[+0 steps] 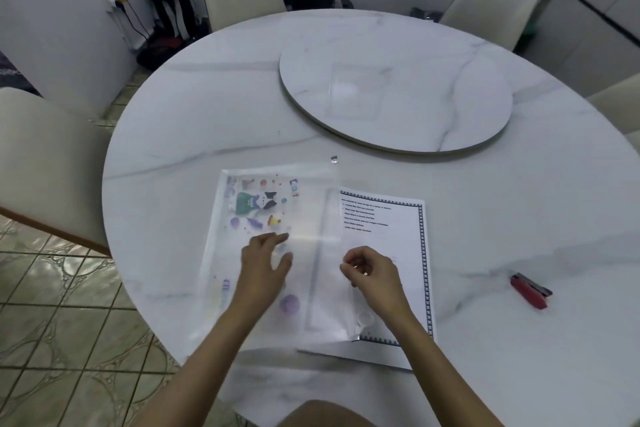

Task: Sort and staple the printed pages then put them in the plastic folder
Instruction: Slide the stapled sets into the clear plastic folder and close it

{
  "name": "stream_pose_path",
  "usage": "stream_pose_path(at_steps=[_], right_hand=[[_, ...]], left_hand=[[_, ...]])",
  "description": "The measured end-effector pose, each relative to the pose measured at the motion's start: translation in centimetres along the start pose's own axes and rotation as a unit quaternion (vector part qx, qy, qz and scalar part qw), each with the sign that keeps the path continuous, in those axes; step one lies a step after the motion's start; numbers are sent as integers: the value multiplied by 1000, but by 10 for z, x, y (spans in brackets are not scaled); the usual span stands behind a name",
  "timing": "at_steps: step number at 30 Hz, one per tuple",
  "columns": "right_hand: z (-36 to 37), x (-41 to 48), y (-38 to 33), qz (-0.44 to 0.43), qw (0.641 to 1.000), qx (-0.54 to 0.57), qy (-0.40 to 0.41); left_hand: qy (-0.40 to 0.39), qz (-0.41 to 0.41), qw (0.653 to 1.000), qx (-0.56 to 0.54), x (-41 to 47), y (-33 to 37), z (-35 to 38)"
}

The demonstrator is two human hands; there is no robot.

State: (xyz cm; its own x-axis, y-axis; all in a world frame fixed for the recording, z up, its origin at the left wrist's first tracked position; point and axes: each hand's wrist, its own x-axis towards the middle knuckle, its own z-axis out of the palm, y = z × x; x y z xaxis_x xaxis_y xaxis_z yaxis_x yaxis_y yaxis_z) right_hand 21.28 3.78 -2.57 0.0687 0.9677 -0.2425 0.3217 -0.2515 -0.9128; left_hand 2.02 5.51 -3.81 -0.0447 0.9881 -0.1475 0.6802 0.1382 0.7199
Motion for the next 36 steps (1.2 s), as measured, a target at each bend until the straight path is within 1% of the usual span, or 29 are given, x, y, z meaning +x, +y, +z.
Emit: stream_pose_path(at_steps=[3,5,10,16,21,23,25,27,29,30,33,36], right_hand=[[-1,-11,0,-37,999,5,-4],[-2,-17,0,-54,998,10,-7],[-3,-26,-1,-77,997,8,-8],[-1,-35,8,-62,998,12,-23],[-3,-30,17,-18,999,0,-36],[-12,-23,25,14,1000,-10,-14],[-25,-14,34,31,998,-39,34],[-40,-8,43,32,991,-96,93],[-53,-4,53,37,975,-166,146],[-59,-2,56,54,964,-201,167],[-69,0,62,138,933,-270,192],[-65,3,57,184,920,-279,203]], left_hand=[[-12,30,999,-34,-9,35,20],[-14,32,998,-47,-13,55,29],[16,24,999,-28,-17,71,41],[42,14,999,-7,-20,66,41],[57,0,998,-14,-22,57,40],[62,-3,998,-16,-21,52,36],[60,-7,998,-20,-19,45,31],[57,-5,998,-23,-16,36,26],[54,-2,998,-29,-12,28,23],[52,-2,998,-30,-10,24,21],[48,-8,999,-22,-7,12,19],[24,-7,1000,-1,-5,1,22]])
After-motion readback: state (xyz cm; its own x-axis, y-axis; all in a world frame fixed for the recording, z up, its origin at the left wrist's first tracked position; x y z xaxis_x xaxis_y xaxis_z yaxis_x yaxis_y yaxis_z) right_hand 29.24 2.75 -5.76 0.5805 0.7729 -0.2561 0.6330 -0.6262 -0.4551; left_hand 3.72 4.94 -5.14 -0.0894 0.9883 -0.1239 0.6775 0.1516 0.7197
